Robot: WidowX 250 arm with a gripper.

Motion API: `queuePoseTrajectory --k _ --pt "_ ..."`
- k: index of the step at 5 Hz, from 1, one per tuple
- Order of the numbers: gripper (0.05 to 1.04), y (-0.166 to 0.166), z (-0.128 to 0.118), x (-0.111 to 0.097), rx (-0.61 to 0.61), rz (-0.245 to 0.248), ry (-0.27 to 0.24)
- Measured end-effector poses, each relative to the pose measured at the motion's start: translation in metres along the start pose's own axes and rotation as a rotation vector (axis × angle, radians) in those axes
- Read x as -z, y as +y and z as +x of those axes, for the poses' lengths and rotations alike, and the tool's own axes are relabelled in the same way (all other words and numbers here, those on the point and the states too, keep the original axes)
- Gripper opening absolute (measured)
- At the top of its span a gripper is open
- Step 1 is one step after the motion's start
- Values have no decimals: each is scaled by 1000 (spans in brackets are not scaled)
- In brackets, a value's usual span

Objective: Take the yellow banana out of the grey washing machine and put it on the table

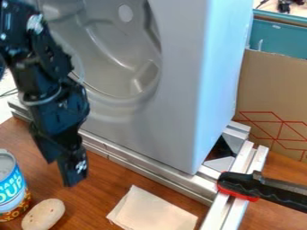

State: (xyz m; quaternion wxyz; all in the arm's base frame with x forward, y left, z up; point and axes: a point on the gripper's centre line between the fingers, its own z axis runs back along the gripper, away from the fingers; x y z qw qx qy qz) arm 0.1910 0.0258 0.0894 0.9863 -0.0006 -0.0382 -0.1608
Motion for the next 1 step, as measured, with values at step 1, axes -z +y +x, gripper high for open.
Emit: queuePoseTrajectory --k 1 --pt "1001 5 -8 -2 -88 53 124"
